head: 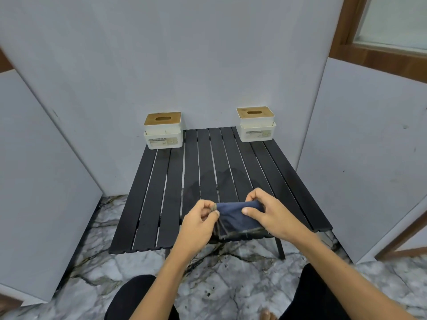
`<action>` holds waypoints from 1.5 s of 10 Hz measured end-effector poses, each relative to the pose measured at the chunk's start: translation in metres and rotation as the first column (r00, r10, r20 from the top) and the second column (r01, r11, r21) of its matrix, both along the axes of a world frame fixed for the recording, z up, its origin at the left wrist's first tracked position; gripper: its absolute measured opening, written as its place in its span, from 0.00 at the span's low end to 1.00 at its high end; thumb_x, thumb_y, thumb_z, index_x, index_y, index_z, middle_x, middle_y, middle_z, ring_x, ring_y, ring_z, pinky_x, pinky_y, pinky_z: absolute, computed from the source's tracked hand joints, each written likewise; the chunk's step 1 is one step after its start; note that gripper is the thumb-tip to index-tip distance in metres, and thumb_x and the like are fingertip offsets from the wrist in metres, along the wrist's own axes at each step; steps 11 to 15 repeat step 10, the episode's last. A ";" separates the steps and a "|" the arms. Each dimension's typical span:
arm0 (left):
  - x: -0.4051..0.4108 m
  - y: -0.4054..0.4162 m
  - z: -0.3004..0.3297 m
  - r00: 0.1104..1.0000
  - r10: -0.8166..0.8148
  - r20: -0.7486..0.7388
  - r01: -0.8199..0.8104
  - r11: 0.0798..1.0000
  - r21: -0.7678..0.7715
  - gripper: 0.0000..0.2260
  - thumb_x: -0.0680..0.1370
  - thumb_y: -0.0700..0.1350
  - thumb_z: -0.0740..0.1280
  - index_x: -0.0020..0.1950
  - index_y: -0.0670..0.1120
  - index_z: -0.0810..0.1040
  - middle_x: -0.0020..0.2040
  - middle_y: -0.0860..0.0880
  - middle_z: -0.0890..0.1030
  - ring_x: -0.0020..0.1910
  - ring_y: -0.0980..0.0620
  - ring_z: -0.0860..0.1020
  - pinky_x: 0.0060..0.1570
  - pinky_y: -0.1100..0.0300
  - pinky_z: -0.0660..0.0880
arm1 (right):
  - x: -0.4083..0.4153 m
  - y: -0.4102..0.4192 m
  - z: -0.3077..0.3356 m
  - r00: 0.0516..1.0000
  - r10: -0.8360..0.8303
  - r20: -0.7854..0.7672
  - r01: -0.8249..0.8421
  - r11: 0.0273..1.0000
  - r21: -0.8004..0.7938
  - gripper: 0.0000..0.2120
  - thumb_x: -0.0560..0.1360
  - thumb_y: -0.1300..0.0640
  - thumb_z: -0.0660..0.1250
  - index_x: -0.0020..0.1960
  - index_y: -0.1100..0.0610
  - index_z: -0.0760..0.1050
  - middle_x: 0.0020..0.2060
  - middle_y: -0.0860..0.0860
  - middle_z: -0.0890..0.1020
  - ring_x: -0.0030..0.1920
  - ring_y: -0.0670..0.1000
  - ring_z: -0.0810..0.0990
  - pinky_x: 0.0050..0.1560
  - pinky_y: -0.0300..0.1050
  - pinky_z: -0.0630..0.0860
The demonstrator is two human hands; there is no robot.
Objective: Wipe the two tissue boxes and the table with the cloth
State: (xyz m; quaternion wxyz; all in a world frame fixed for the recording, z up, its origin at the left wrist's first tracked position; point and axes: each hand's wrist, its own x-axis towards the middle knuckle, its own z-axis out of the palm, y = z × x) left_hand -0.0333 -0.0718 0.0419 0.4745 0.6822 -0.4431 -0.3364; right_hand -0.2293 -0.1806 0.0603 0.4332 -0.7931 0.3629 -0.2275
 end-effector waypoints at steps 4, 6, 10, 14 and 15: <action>0.016 -0.018 -0.022 0.967 0.040 0.253 -0.055 0.997 0.053 0.16 0.77 0.39 0.70 0.52 0.62 0.74 0.46 0.50 0.79 0.39 0.50 0.76 0.37 0.60 0.71 | 0.027 -0.016 -0.034 0.998 -0.032 0.058 0.021 0.985 0.172 0.19 0.70 0.61 0.76 0.55 0.45 0.75 0.50 0.50 0.80 0.51 0.52 0.81 0.52 0.45 0.80; 0.015 -0.029 -0.029 0.862 -0.105 0.495 0.008 0.981 0.193 0.20 0.82 0.41 0.63 0.74 0.45 0.72 0.71 0.48 0.72 0.69 0.48 0.70 0.64 0.65 0.63 | 0.031 -0.025 -0.053 0.981 -0.070 -0.180 0.058 0.996 -0.075 0.27 0.71 0.54 0.77 0.67 0.52 0.72 0.59 0.47 0.73 0.60 0.49 0.73 0.55 0.37 0.73; 0.026 -0.007 -0.050 0.792 -0.145 0.593 0.091 0.989 0.120 0.34 0.79 0.64 0.62 0.81 0.49 0.60 0.79 0.54 0.63 0.78 0.54 0.57 0.77 0.55 0.57 | 0.016 -0.005 -0.060 0.954 -0.062 -0.294 -0.035 0.949 -0.314 0.33 0.78 0.41 0.62 0.78 0.52 0.56 0.75 0.46 0.63 0.75 0.46 0.60 0.73 0.44 0.63; 0.026 -0.007 -0.050 0.792 -0.145 0.593 0.091 0.989 0.120 0.34 0.79 0.64 0.62 0.81 0.49 0.60 0.79 0.54 0.63 0.78 0.54 0.57 0.77 0.55 0.57 | 0.016 -0.005 -0.060 0.954 -0.062 -0.294 -0.035 0.949 -0.314 0.33 0.78 0.41 0.62 0.78 0.52 0.56 0.75 0.46 0.63 0.75 0.46 0.60 0.73 0.44 0.63; 0.026 -0.007 -0.050 0.792 -0.145 0.593 0.091 0.989 0.120 0.34 0.79 0.64 0.62 0.81 0.49 0.60 0.79 0.54 0.63 0.78 0.54 0.57 0.77 0.55 0.57 | 0.016 -0.005 -0.060 0.954 -0.062 -0.294 -0.035 0.949 -0.314 0.33 0.78 0.41 0.62 0.78 0.52 0.56 0.75 0.46 0.63 0.75 0.46 0.60 0.73 0.44 0.63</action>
